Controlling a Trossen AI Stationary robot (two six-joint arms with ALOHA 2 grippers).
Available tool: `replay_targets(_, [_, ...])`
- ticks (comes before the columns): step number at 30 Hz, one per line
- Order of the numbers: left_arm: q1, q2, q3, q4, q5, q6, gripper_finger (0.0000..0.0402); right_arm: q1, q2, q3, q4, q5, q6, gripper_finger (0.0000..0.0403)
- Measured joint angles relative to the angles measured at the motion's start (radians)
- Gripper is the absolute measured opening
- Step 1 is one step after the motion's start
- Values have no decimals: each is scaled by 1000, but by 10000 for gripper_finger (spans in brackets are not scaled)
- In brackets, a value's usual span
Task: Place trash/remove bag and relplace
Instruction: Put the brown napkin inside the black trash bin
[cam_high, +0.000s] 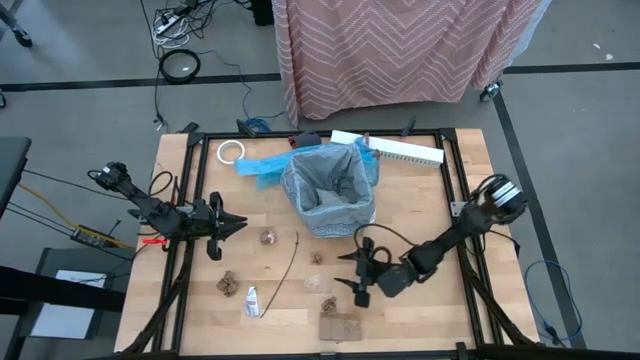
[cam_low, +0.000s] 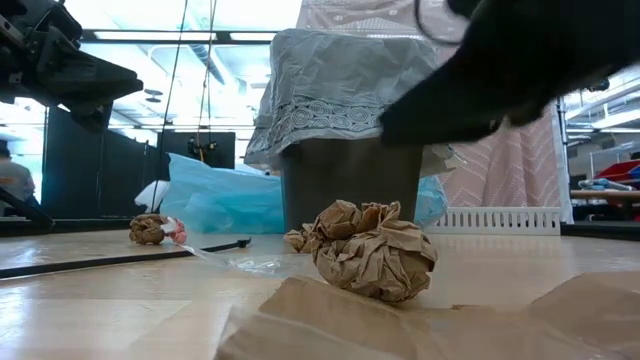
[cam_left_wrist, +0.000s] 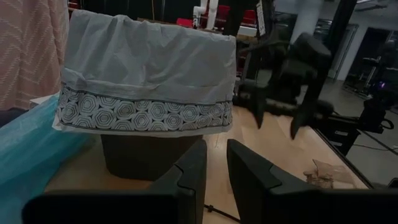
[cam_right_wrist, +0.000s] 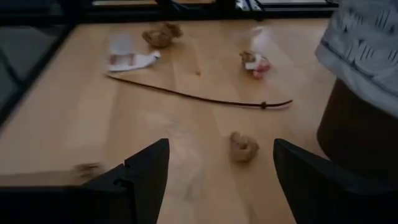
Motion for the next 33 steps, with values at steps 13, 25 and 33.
replay_targets(13, [0, 0, 0, 1, 0, 0, 72, -139, 125, 0, 178, -116, -71, 272])
replay_targets(25, [0, 0, 0, 1, 0, 4, 72, -206, 125, 1, 190, -173, -127, 268])
replay_targets(33, [0, 0, 0, 1, 0, 5, 72, -255, 125, 1, 203, -255, -119, 265])
